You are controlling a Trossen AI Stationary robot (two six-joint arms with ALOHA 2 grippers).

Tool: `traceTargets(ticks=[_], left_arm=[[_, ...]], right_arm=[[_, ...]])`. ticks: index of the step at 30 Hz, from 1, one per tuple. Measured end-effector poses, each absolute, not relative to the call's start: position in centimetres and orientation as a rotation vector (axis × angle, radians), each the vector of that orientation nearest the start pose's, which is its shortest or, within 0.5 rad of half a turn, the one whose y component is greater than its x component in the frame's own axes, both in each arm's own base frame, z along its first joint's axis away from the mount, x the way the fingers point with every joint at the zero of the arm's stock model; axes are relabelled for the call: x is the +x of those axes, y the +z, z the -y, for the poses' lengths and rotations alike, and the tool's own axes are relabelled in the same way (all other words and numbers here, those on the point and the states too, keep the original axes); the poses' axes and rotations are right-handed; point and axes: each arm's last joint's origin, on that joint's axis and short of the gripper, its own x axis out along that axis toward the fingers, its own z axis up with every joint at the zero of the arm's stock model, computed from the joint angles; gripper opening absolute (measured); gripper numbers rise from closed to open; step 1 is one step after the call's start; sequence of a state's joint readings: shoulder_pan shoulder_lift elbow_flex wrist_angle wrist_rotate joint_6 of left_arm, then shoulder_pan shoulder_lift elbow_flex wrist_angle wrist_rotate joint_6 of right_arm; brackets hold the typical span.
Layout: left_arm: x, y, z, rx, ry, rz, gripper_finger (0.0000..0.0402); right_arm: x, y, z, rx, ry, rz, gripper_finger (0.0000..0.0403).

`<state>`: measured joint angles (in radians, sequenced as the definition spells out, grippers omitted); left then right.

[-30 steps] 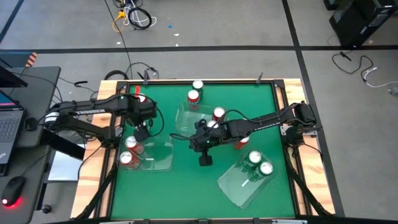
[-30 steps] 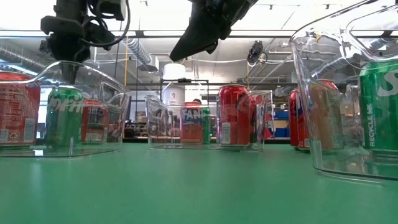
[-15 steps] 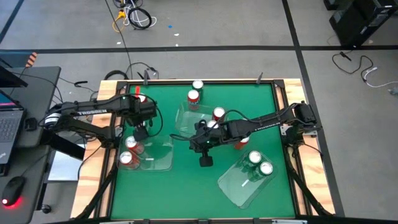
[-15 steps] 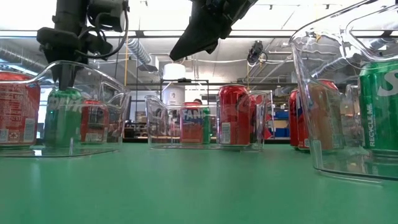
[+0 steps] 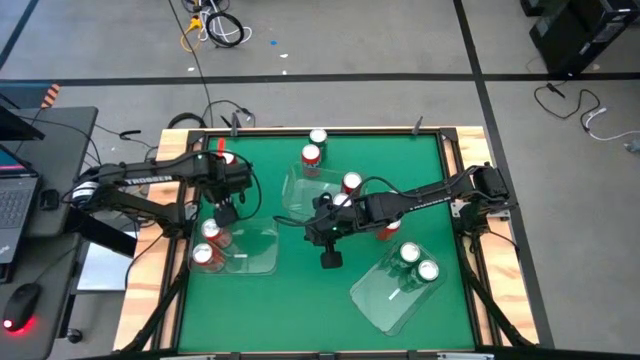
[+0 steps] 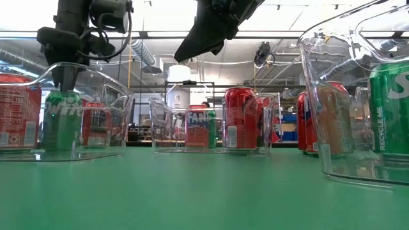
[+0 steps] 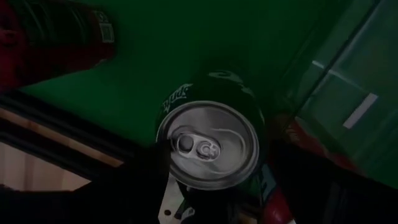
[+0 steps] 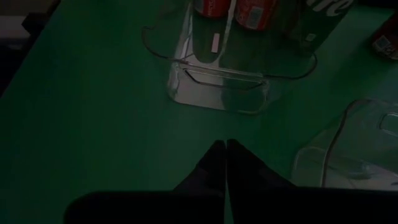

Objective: Sort soda cans
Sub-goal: Put the bottom green soda can into the bottom right transparent bin

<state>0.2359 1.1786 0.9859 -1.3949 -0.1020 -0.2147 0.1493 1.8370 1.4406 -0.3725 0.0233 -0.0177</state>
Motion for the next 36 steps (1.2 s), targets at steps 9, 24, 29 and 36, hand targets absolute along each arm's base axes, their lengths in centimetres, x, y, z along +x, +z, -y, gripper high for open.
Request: traceTargets(ticks=[9, 24, 29, 36], left_arm=[[16.1, 27.4, -4.4, -0.29, 0.508, -1.569, 0.028], [15.8, 25.6, -5.2, -0.315, 0.486, -1.581, 0.028], [16.4, 25.6, -5.4, -0.296, 0.466, -1.523, 0.028], [16.8, 25.6, -5.5, -0.312, 0.444, -1.477, 0.028]], right_arm=[[40.4, 25.2, -6.0, -0.083, 0.127, -0.766, 0.0002], [40.3, 25.2, -6.1, -0.074, 0.151, -0.769, 0.0008], [40.3, 25.1, -6.1, -0.074, 0.151, -0.77, 0.0009], [40.3, 25.1, -6.1, -0.074, 0.153, -0.77, 0.0017]])
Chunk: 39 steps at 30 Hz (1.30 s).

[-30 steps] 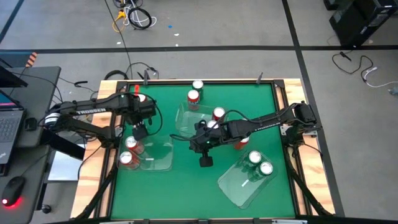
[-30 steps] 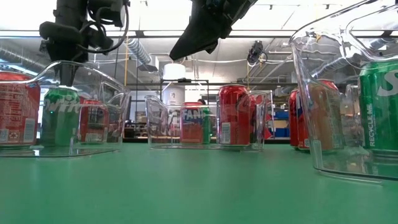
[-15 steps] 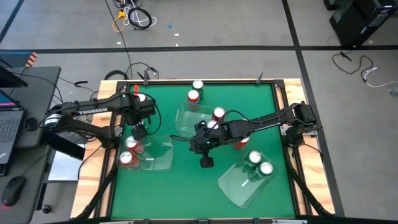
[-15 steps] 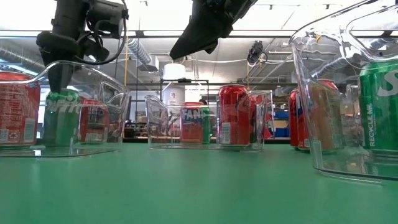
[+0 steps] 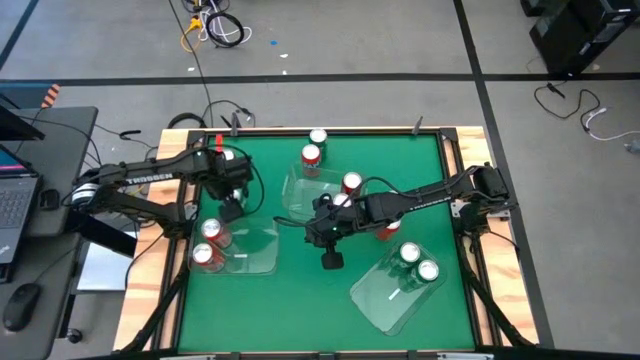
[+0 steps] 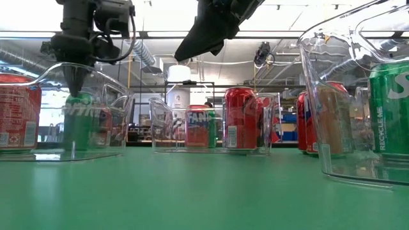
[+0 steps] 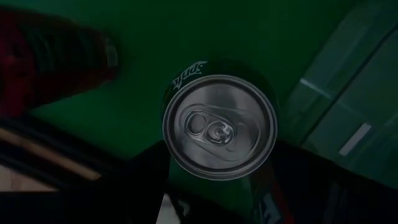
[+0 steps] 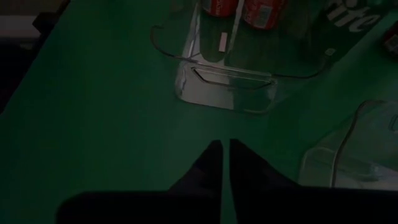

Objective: Sort soda cans
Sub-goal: Put the bottom green soda can into the bottom right transparent bin

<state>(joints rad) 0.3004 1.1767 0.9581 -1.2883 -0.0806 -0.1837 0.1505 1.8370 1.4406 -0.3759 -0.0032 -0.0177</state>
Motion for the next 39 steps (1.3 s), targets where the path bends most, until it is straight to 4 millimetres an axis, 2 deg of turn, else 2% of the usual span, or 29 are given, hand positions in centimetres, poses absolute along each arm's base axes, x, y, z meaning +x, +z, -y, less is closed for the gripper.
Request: traceTargets(ticks=[12, 21, 25, 31, 35, 39], left_arm=[[17.9, 24.6, -5.9, -0.296, 0.394, -1.377, 0.0274], [18.3, 25.7, -6.0, -0.262, 0.376, -1.35, 0.021], [18.5, 26.3, -6.1, -0.239, 0.367, -1.33, 0.0182], [18.5, 26.4, -6.1, -0.216, 0.359, -1.332, 0.0126], [18.5, 26.4, -6.1, -0.214, 0.357, -1.335, 0.0097], [18.3, 26.4, -6.1, -0.193, 0.375, -1.344, 0.0082]], right_arm=[[40.3, 25.1, -6.1, -0.074, 0.153, -0.77, 0.0046], [40.3, 25.4, -6.0, -0.087, 0.129, -0.758, 0.0051], [40.5, 25.6, -5.4, -0.101, 0.073, -0.734, 0.0055], [41.8, 24.5, -3.1, -0.016, 0.009, -0.546, 0.0091], [42.2, 24.3, -1.4, 0.071, -0.042, -0.361, 0.0131], [42.7, 24.4, -0.2, 0.095, -0.068, -0.264, 0.0177]])
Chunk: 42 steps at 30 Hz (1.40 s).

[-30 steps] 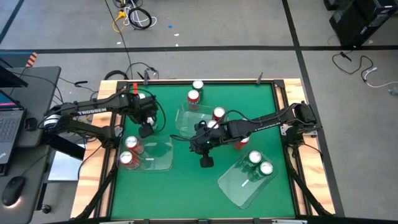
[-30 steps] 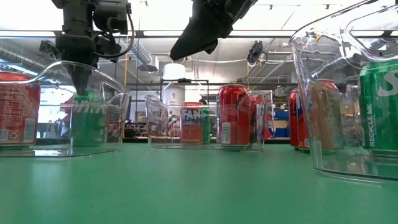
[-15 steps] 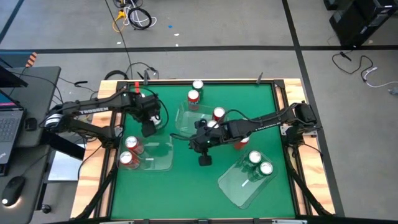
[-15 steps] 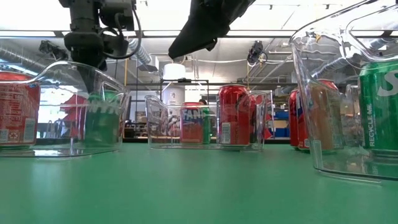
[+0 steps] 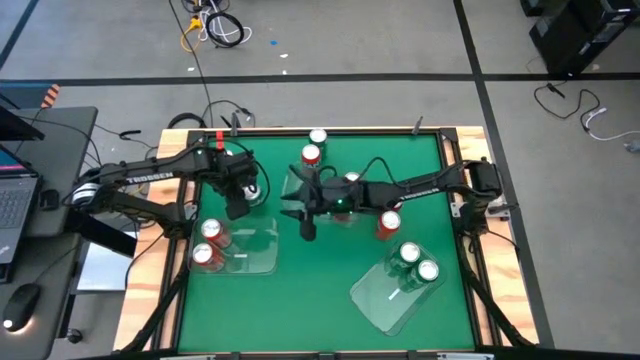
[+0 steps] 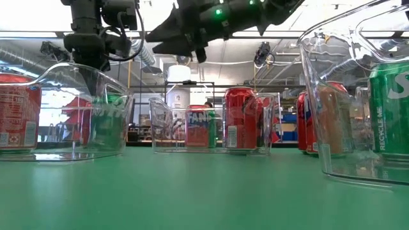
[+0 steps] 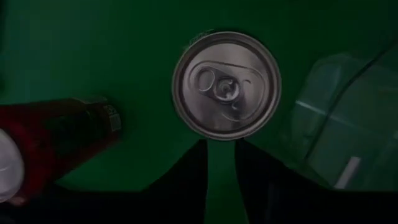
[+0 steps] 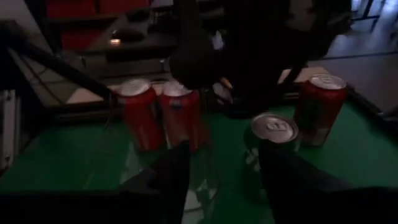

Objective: Sort soda cans
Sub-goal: Put the bottom green soda can into the bottom right transparent bin

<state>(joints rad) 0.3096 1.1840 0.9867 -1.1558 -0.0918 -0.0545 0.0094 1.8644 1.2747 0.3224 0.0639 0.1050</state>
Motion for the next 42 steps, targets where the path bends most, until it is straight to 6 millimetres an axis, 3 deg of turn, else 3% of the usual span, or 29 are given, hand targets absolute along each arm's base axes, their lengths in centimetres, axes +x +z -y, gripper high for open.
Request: traceTargets(ticks=[6, 12, 21, 25, 35, 42], left_arm=[[17.5, 26.0, -6.0, -0.148, 0.411, -1.276, 0.0047], [16.3, 24.8, -5.7, -0.15, 0.424, -1.205, 0.0005], [15.3, 23.5, -5.3, -0.17, 0.438, -1.072, 0.0007], [15.6, 23.8, -5.3, -0.168, 0.436, -1.018, 0.0006], [15.6, 24.1, -5.3, -0.168, 0.433, -0.984, 0.0004], [14.6, 25.2, -5.0, -0.164, 0.437, -0.902, 0.0003]], right_arm=[[43.5, 23.4, 0.5, 0.105, -0.085, -0.273, 0.0234], [44.8, 23.0, 0.6, 0.097, -0.083, -0.271, 0.0251], [47.3, 23.1, 1.7, 0.1, -0.109, -0.288, 0.0246], [48.8, 22.0, 2.5, 0.103, -0.149, -0.343, 0.0254], [52.2, 19.9, 4.7, 0.132, -0.202, -0.41, 0.0306], [52.9, 19.4, 5.5, 0.081, -0.318, -0.435, 0.0338]])
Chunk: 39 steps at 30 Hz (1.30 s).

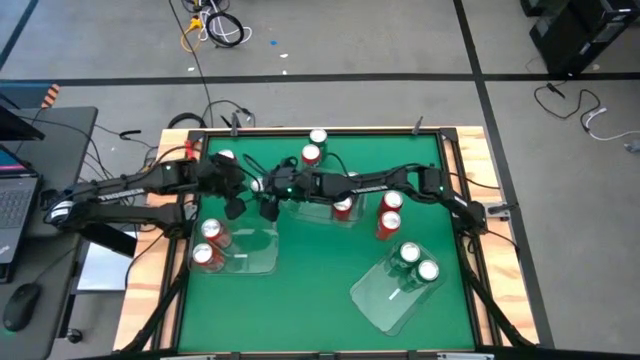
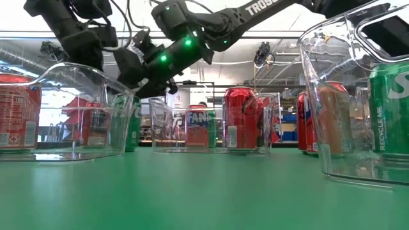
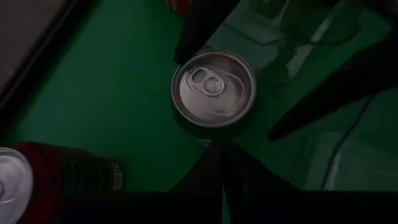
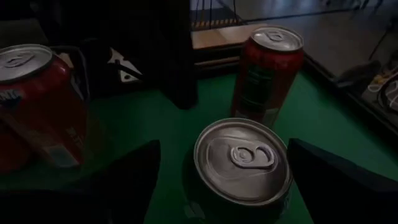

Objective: Sort soda cans
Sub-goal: Put the bottom green soda can into the bottom right transparent bin

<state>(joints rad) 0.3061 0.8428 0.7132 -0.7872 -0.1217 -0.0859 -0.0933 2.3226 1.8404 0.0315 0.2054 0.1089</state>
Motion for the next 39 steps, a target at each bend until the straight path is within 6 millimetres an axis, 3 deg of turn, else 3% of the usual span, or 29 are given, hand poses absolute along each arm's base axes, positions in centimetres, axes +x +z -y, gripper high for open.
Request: traceTargets(ticks=[11, 20, 32, 39], left_arm=[[13.0, 26.7, -4.5, -0.175, 0.449, -0.765, 0.0003], [13.0, 28.2, -4.5, -0.138, 0.441, -0.602, 0.0003], [13.6, 29.2, -4.7, -0.096, 0.433, -0.477, 0.0003], [13.9, 29.8, -4.8, -0.063, 0.427, -0.423, 0.0003]], right_arm=[[52.9, 19.4, 5.7, 0.066, -0.348, -0.433, 0.0348], [52.8, 19.4, 6.2, 0.082, -0.337, -0.429, 0.034], [52.8, 19.2, 6.1, 0.099, -0.281, -0.455, 0.0288], [52.6, 19.1, 6.0, 0.098, -0.275, -0.49, 0.0213]])
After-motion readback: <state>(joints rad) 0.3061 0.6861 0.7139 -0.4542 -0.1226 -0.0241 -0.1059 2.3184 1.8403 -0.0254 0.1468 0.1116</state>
